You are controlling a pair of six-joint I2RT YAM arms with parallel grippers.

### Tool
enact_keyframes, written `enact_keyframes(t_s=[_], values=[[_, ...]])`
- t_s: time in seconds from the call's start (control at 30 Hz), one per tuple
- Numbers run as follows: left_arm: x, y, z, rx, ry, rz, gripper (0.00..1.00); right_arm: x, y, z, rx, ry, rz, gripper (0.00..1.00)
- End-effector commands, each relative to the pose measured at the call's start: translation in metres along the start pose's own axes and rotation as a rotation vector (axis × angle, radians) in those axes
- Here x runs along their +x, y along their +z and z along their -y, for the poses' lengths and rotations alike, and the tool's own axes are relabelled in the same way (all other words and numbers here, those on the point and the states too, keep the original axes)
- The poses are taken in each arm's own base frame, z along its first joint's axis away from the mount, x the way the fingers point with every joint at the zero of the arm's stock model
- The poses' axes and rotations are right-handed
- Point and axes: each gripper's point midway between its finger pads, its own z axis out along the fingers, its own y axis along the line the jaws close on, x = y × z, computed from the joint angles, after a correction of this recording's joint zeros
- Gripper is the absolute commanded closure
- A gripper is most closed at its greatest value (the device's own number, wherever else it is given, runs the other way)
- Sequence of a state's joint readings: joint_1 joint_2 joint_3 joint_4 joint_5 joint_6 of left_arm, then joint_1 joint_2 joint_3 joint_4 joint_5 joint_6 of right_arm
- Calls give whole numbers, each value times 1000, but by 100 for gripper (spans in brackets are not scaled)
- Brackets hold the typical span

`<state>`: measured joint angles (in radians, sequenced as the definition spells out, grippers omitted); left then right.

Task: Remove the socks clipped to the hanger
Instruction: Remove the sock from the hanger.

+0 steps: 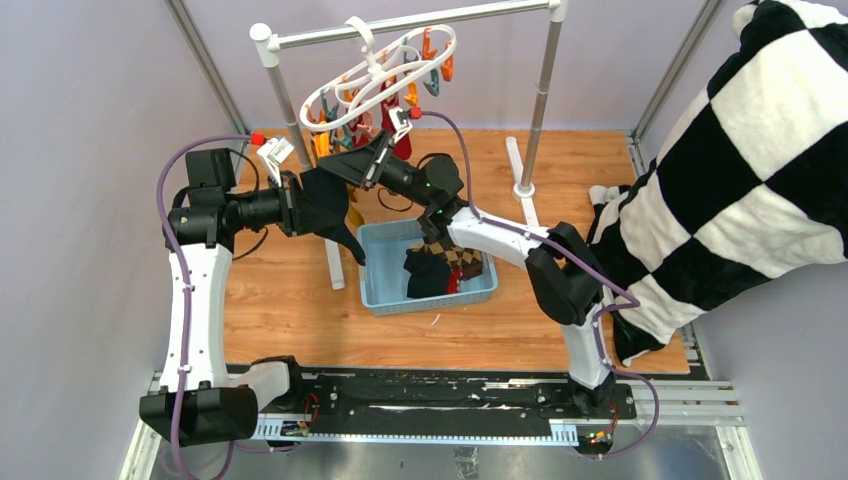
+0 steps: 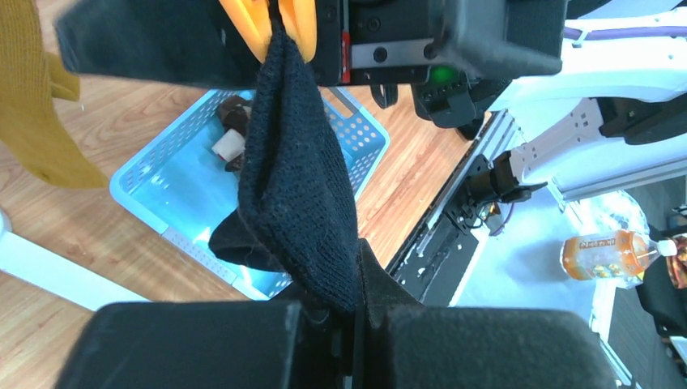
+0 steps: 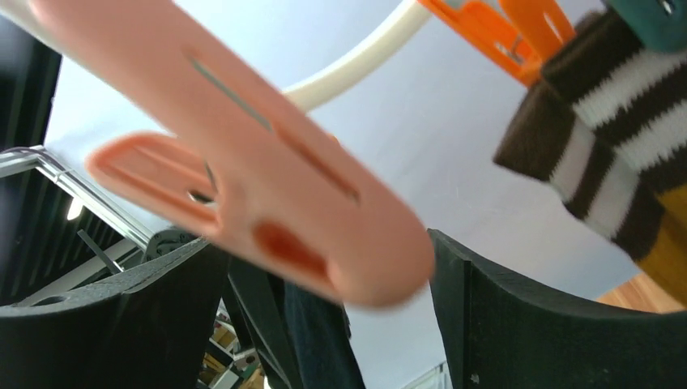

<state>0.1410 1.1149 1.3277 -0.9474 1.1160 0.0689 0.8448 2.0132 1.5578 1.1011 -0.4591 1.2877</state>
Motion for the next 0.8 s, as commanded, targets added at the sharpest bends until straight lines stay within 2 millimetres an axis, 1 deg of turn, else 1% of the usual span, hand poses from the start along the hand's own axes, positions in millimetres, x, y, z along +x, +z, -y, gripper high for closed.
enact_keyframes(t_s=[0.0, 0.1, 0.23, 0.43, 0.53, 0.57, 0.6, 0.7, 0.77], values=[[-7, -3, 8, 20, 0, 14, 100, -16, 17, -24, -102, -45, 66, 12], [-8, -3, 8, 17, 3, 16, 100, -20, 23, -23, -120, -24, 81, 21], [-7, -3, 7, 16, -8, 14, 100, -27, 29, -25, -137, -21, 105, 28], [-8, -4, 12, 20, -1, 20, 100, -32, 36, -28, -178, 1, 122, 47], [-7, -5, 13, 22, -1, 21, 100, -33, 38, -30, -186, -3, 121, 53], [-7, -5, 13, 22, -1, 21, 100, -33, 39, -30, -186, -7, 120, 57], [-6, -5, 13, 22, -3, 20, 100, -34, 39, -31, -188, -10, 119, 63], [-4, -4, 12, 23, -11, 17, 100, -35, 40, -32, -188, -15, 121, 84], [-1, -3, 11, 25, -17, 14, 100, -34, 40, -31, -186, -20, 121, 91]])
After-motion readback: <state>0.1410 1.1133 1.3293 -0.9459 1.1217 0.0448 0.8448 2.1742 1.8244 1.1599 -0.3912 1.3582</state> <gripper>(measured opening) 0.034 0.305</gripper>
